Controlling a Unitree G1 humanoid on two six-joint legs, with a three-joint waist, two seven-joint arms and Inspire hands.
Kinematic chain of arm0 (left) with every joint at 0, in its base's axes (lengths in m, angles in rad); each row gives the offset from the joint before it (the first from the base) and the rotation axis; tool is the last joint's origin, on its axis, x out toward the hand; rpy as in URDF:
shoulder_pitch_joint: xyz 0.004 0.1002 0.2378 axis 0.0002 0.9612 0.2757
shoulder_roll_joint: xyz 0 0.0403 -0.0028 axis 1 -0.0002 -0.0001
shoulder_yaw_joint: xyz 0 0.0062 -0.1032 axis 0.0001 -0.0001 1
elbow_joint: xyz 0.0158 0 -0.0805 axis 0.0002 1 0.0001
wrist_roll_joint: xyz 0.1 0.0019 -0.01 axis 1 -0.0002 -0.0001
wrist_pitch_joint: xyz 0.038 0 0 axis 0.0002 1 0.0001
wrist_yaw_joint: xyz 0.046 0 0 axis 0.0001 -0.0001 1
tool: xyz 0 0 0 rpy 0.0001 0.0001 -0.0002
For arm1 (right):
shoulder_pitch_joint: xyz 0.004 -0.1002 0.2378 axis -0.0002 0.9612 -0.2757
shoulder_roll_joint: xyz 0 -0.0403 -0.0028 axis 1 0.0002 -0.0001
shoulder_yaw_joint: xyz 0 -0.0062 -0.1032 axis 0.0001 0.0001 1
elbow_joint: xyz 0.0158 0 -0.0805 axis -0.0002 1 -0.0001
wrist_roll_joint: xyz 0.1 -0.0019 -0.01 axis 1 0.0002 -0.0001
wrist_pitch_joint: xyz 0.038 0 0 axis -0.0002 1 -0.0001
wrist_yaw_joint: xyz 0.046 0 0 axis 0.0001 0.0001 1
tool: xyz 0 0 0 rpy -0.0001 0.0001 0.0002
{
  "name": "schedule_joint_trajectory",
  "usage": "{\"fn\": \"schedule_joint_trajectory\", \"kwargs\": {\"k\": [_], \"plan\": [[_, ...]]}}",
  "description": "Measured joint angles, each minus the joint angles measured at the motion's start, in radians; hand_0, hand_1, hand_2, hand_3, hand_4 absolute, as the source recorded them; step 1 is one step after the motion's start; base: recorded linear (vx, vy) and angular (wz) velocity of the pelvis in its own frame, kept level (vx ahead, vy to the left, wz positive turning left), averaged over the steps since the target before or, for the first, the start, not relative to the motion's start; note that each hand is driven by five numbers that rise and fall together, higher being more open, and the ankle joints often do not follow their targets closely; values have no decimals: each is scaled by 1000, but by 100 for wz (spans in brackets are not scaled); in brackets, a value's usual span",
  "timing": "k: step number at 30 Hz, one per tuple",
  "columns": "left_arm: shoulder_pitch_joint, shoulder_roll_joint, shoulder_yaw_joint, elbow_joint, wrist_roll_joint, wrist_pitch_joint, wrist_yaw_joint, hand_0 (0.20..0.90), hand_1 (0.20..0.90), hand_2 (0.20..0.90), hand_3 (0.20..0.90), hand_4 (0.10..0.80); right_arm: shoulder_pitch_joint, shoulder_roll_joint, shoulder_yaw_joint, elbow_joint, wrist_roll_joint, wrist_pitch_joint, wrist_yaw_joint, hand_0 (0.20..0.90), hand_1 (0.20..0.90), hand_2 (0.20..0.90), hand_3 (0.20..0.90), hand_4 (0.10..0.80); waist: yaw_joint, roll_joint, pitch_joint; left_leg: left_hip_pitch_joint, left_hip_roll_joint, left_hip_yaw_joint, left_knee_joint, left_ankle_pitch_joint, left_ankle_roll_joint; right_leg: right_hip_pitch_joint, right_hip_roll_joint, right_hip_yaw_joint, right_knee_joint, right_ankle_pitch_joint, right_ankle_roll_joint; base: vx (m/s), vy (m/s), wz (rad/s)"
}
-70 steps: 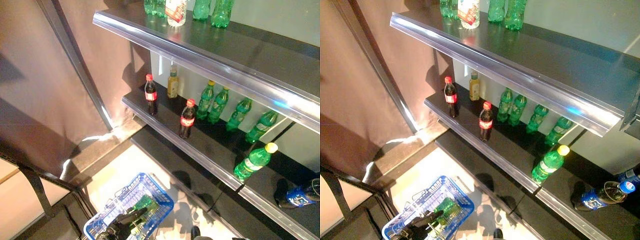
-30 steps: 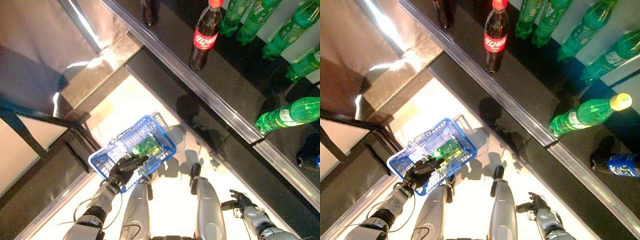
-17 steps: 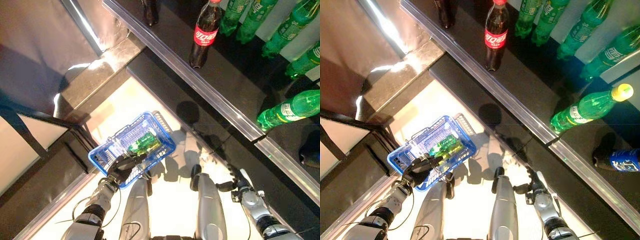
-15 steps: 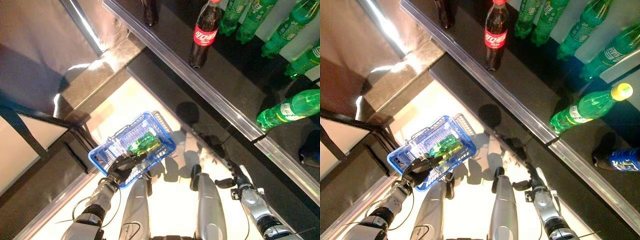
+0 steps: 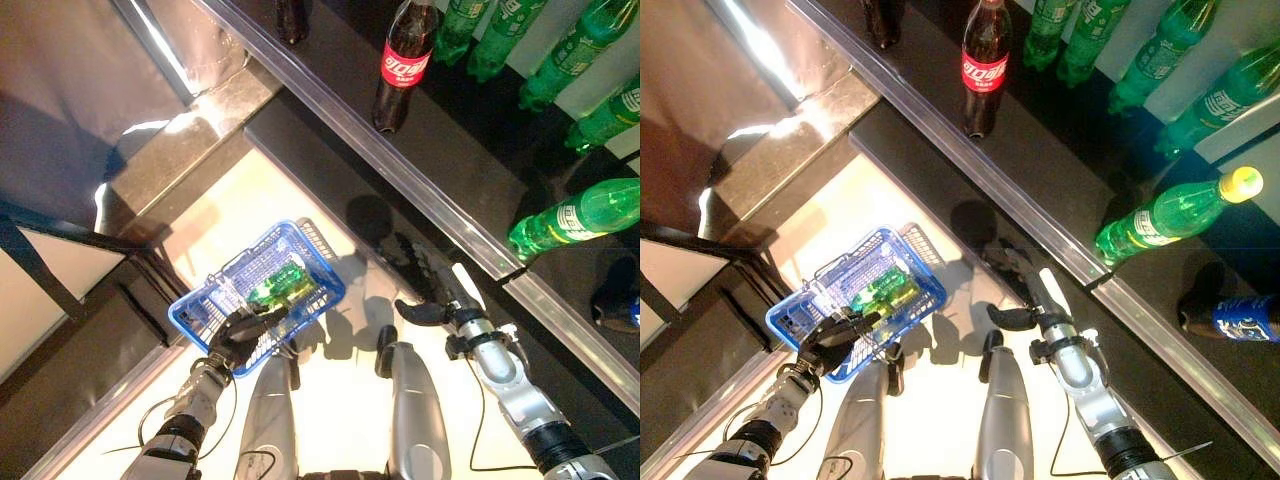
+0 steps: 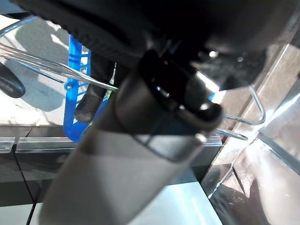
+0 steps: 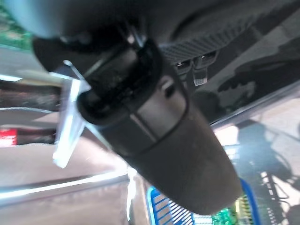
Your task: Pick up the drink and place into the basket.
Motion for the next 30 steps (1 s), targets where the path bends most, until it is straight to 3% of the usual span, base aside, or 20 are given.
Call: {"fn": "schedule_joint_trajectory", "kwargs": {"k": [15, 30], "plan": [[20, 0, -18, 14, -1, -14, -2, 300, 300, 300, 200, 100, -44, -69, 11, -258, 48, -38, 17, 900, 900, 900, 900, 800, 2, -5, 5, 43, -12, 0, -25, 6, -2, 36, -10, -2, -9, -4, 5, 25, 1, 1], [20, -5, -20, 6, 0, 22, -2, 300, 300, 300, 200, 100, -165, -34, -43, -210, 276, -43, -72, 900, 900, 900, 900, 800, 9, 6, 17, 72, -13, 0, -30, 6, -2, 66, -12, -4, -12, -5, 5, 10, -1, 0]]}}
